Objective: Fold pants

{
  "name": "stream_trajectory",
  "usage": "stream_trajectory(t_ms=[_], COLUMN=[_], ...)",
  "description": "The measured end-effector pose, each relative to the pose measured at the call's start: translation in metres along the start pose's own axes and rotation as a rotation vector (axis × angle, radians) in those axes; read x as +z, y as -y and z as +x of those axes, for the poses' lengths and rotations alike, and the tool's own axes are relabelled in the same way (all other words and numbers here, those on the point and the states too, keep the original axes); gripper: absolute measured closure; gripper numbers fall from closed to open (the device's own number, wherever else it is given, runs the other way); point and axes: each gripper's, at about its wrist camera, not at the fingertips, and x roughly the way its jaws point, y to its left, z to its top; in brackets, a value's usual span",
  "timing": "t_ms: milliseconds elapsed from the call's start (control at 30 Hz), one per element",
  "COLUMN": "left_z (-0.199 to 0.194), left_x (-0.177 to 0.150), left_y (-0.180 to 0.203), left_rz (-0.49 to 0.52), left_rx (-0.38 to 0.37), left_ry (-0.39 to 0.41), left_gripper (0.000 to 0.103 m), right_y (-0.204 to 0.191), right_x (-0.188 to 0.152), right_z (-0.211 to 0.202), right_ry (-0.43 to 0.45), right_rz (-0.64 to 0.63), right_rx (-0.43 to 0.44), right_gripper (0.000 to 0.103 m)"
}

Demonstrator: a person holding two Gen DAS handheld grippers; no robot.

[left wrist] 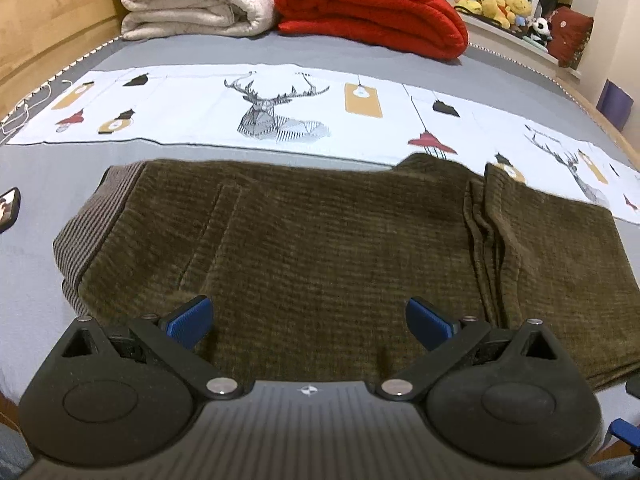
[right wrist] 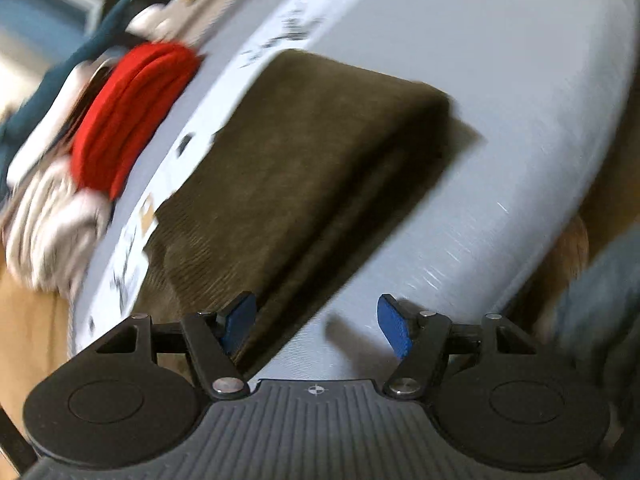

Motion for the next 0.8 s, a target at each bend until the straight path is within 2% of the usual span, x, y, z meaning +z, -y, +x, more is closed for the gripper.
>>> stream_trajectory(t_ms=[167, 433, 800], left_z=[-0.005, -0.005, -0.011], left_x=[-0.012, -0.015, -0.013], left_y=[-0.006, -0.030, -0.045], left_rz=[0.018, -0.030, -0.074], left_rx=[0.017, 0.035, -0.007], left_ry=[0.000, -0.011, -0.017], left_gripper=[0.000, 0.000, 0.000], right_y=[0.009, 0.004, 0.001], right_x=[0.000, 0.011, 0.023], right_z=[0.004, 0.011, 0.029], right_ry=[0.018, 0.031, 0.039], right_rz=[0.035, 0.033, 0.092], right_rx=[0.011, 0.026, 0.051], right_gripper=[0.031, 0.028, 0.027])
